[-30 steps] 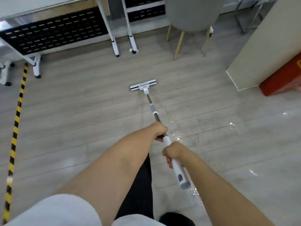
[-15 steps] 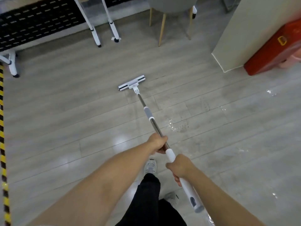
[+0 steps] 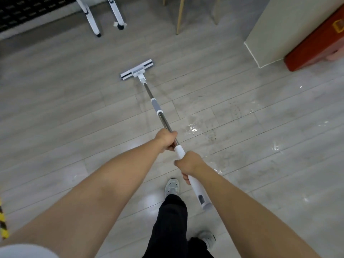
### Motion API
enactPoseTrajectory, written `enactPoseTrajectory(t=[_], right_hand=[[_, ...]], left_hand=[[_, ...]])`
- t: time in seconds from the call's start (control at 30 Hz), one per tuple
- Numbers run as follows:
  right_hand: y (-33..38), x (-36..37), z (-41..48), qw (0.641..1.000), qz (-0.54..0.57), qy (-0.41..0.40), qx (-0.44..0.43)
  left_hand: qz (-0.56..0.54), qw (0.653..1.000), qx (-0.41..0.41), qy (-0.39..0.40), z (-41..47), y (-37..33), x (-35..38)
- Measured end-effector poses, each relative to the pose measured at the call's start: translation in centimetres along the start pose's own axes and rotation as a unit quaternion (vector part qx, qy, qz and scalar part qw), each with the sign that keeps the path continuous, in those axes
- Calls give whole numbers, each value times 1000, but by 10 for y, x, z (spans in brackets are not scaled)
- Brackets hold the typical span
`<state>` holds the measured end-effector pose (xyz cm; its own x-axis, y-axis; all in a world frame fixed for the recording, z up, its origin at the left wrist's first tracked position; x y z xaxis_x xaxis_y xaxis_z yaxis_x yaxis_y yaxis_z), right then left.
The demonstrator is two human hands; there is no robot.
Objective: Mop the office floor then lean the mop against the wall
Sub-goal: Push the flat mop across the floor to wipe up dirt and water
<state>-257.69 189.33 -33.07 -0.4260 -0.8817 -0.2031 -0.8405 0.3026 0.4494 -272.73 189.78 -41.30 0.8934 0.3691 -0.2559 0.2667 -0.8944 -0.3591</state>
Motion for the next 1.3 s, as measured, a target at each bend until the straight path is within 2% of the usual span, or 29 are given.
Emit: enactPoseTrajectory(t=[0.2, 0.33, 0.57, 0.77, 0.9, 1.07, 1.3], right_hand=[[-33, -18, -17, 998, 50, -17, -14], [-63, -15, -44, 998, 56, 1, -27], [-173, 4, -132, 998, 54, 22, -14], [-275, 19, -222, 998, 10, 63, -4], [-316, 23, -270, 997, 18, 68, 7], [-340, 29, -297, 998, 14, 56, 16], [-314, 44, -295, 998, 38, 37, 24]], left_hand=[[-59, 998, -17, 17, -16, 15, 39], [-64, 998, -20, 10, -43, 39, 62], [-59, 998, -22, 3, -132, 134, 131], [-57, 998, -18, 13, -224, 222, 195], [-60, 998, -18, 15, -269, 260, 220], [-62, 997, -30, 30, -294, 286, 235], [-94, 991, -53, 82, -277, 287, 212]])
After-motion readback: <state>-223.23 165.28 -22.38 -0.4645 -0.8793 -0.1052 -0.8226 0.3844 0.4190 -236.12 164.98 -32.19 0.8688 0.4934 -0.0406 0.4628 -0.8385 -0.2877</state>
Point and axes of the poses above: each hand's wrist, its own z-axis towards the middle knuckle, its own x-axis out of the palm, y = z × x, the point moved 7 cm from there along z, towards the middle knuckle, and after that the axes turned 7 degrees about -x, right-handed, at the moved point
